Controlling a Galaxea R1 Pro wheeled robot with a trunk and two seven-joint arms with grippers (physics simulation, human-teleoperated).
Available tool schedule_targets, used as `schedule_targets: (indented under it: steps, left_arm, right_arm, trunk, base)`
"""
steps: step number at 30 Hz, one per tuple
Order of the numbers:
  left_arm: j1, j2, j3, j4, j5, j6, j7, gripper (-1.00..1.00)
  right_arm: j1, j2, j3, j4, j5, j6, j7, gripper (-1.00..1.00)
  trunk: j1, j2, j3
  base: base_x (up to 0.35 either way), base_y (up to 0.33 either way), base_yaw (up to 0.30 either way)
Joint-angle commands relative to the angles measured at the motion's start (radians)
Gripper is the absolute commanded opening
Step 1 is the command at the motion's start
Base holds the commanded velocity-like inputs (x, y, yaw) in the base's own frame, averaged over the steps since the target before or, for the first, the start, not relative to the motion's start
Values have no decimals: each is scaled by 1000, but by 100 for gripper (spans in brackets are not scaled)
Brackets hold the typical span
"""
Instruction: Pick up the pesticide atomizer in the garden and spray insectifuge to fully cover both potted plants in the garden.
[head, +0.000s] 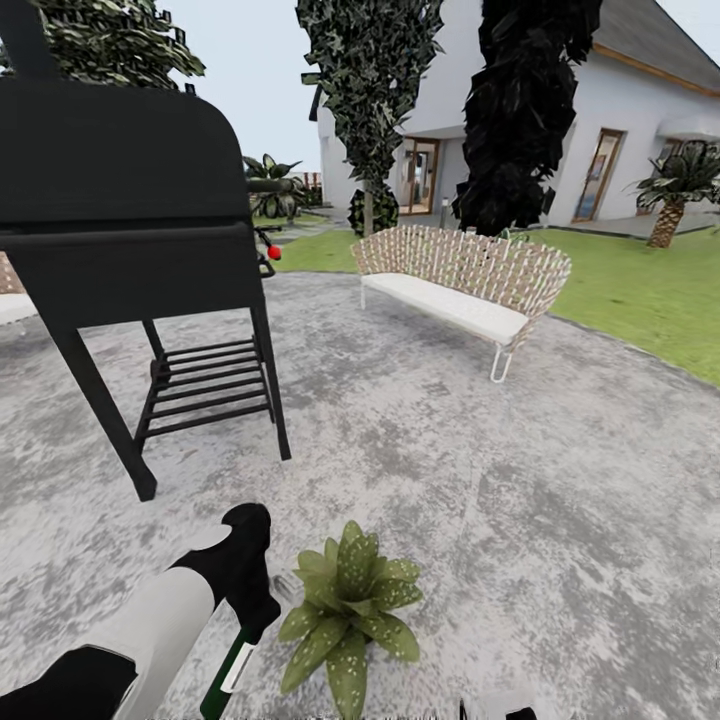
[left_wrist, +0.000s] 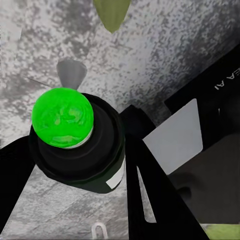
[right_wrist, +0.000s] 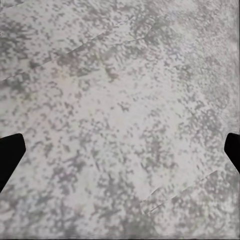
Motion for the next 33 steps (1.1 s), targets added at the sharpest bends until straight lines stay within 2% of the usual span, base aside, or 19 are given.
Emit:
schedule_targets:
  steps: [1, 14, 19, 24, 33]
  left_arm:
    - [0, 0, -2, -2, -8, 11, -10, -100]
    - [-3, -2, -1, -3, -8, 13, -11, -100]
    - [-2, -3, 0, -2, -9, 11, -10, -100]
    - [-2, -2, 0, -4, -9, 12, -11, -100]
    - [-5, -3, -2, -5, -4, 13, -12, -100]
  right_arm:
    - [-1, 0, -8, 1, 11, -3, -5, 100]
    - [-1, 0, -8, 0, 11, -3, -5, 100]
    - [-1, 0, -6, 1, 12, -3, -5, 100]
    - [-1, 0, -8, 1, 10, -3, -5, 100]
    - [-1, 0, -8, 1, 10, -3, -5, 100]
  trunk:
    - [0, 0, 0]
    - [0, 0, 7]
    - [0, 0, 7]
    - [0, 0, 9]
    - [0, 0, 13]
  base:
    - [-100, 258, -248]
    - [-24, 304, -248]
    - [-15, 62, -38]
    - [-123, 67, -279]
    - [-117, 285, -291]
